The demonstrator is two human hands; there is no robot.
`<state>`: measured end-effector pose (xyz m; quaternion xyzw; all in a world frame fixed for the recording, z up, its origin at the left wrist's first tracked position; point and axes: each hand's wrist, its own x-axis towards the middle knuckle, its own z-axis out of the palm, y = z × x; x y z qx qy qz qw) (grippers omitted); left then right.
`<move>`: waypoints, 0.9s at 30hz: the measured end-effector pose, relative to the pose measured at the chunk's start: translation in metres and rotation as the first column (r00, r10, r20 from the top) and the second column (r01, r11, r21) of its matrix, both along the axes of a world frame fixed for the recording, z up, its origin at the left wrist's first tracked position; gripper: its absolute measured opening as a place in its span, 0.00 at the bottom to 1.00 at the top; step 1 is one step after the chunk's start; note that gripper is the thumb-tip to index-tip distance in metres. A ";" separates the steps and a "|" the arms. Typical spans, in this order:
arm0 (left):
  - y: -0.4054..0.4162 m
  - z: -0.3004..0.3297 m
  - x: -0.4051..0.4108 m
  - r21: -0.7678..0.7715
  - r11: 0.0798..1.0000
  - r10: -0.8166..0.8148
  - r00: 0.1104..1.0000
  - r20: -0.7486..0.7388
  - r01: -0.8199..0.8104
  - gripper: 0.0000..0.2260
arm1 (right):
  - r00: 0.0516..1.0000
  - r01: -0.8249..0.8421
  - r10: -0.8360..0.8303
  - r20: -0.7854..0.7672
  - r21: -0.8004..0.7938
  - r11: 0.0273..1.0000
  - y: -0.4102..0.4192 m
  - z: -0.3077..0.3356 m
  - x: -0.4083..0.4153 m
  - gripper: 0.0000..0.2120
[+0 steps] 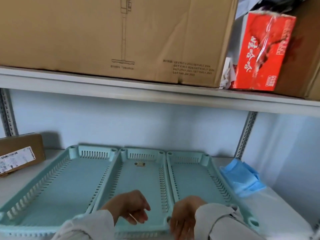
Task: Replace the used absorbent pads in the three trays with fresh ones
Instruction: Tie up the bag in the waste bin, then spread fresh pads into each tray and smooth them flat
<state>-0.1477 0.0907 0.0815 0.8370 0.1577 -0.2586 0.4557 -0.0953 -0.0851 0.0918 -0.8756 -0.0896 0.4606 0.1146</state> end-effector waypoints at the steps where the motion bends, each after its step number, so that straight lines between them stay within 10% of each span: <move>1: -0.002 -0.001 0.010 0.007 1.000 0.021 0.999 0.041 -0.021 0.10 | 1.000 0.013 -0.013 0.027 0.016 1.000 -0.004 0.000 0.009 0.12; 8: -0.051 0.015 0.097 -0.081 0.995 0.083 0.965 0.249 -0.065 0.11 | 0.933 0.248 -0.288 0.217 0.192 0.949 -0.068 0.006 0.088 0.18; 13: -0.087 0.008 0.155 -0.130 0.989 0.106 0.945 0.310 -0.068 0.11 | 0.845 0.278 -0.330 0.422 0.181 0.943 -0.103 -0.001 0.126 0.03; 27: -0.182 -0.036 0.256 0.006 0.995 -0.096 0.942 0.322 0.100 0.17 | 0.586 0.389 -0.381 0.715 0.165 0.906 -0.201 -0.009 0.220 0.17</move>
